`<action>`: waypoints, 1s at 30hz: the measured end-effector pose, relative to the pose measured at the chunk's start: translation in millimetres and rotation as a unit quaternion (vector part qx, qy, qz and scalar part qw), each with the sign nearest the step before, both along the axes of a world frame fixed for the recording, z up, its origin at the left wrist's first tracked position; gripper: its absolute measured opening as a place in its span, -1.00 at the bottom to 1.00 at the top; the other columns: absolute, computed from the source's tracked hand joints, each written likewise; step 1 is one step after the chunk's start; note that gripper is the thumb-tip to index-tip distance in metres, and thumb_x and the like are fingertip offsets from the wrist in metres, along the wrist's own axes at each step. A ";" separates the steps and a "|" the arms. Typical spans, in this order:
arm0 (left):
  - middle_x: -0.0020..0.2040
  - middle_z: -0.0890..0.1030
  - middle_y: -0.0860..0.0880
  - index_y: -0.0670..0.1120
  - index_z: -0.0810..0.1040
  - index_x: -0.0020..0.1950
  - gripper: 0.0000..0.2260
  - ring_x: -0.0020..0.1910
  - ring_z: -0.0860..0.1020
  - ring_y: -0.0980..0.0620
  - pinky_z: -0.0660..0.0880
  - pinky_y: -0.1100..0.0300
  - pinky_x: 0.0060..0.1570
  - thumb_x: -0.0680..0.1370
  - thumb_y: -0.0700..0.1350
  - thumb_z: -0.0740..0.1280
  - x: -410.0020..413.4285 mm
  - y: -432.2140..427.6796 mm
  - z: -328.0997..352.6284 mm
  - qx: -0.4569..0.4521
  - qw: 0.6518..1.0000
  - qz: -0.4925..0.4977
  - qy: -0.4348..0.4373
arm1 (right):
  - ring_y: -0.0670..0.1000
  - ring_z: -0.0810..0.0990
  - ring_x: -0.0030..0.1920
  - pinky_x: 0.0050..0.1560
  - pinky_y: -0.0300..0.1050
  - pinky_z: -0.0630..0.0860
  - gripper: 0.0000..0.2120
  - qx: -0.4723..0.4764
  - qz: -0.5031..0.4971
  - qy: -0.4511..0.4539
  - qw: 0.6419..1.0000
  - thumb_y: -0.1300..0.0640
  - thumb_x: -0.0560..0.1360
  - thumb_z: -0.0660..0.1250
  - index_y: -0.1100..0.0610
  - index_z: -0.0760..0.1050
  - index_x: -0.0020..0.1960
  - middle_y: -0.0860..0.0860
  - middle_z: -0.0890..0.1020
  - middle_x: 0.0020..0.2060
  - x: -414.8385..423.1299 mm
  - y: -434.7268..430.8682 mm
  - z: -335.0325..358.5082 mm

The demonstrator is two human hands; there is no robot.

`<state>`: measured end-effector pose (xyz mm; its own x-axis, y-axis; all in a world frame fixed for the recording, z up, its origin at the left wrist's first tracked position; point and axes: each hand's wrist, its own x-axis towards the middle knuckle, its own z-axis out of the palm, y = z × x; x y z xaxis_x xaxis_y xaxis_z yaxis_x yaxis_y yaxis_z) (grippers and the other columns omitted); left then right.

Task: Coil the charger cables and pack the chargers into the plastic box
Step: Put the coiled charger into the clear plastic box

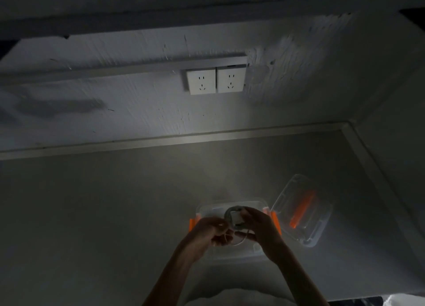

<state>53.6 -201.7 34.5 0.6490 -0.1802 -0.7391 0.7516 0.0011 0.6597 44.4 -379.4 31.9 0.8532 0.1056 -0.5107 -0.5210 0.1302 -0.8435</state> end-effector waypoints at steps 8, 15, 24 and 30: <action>-0.09 0.67 -0.26 -0.27 0.66 -0.05 -0.75 -0.11 0.66 -0.17 0.60 -0.07 0.04 0.51 -0.46 0.20 -8.6 -0.7 0.1 -0.074 0.996 0.053 0.027 | 0.21 0.65 0.10 0.07 0.26 0.59 -0.69 0.031 0.041 -0.005 0.999 0.06 0.58 0.26 0.23 0.54 0.21 0.23 0.64 0.10 -2.6 -19.8 -0.7; -0.13 0.66 -0.27 -0.29 0.66 -0.09 -0.92 -0.16 0.63 -0.18 0.57 -0.09 0.01 0.47 -0.30 0.40 -17.0 -6.0 4.1 -0.029 0.999 0.015 0.027 | 0.24 0.65 0.09 0.11 0.29 0.56 -0.51 0.058 -0.007 -0.007 0.998 -0.15 0.46 0.31 0.23 0.55 0.16 0.26 0.64 0.08 -9.6 -14.7 7.9; -0.21 0.68 -0.18 -0.33 0.63 0.01 -0.84 -0.22 0.66 -0.08 0.62 0.10 -0.18 0.50 -0.27 0.38 -14.9 0.3 4.5 -0.035 0.999 0.023 -0.003 | 0.16 0.69 -0.04 -0.08 0.29 0.62 -0.77 -0.069 0.055 -0.045 0.995 0.11 0.56 0.27 0.21 0.52 0.14 0.23 0.57 0.11 -6.1 -26.7 0.9; -0.40 0.65 -0.13 -0.27 0.56 -0.15 -0.87 -0.35 0.62 -0.06 0.56 0.04 -0.18 0.56 -0.35 0.25 -11.7 -7.4 11.5 -0.030 0.991 0.132 -0.009 | 0.24 0.67 0.01 -0.07 0.13 0.64 -0.59 0.019 -0.066 0.022 0.997 -0.07 0.38 0.37 0.19 0.54 0.10 0.29 0.58 0.10 -7.2 -15.2 4.3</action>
<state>41.9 -209.0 46.0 0.6928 -0.0461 -0.7196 0.7077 0.2352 0.6662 37.2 -394.6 36.2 0.8380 0.0140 -0.5455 -0.5336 0.2304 -0.8138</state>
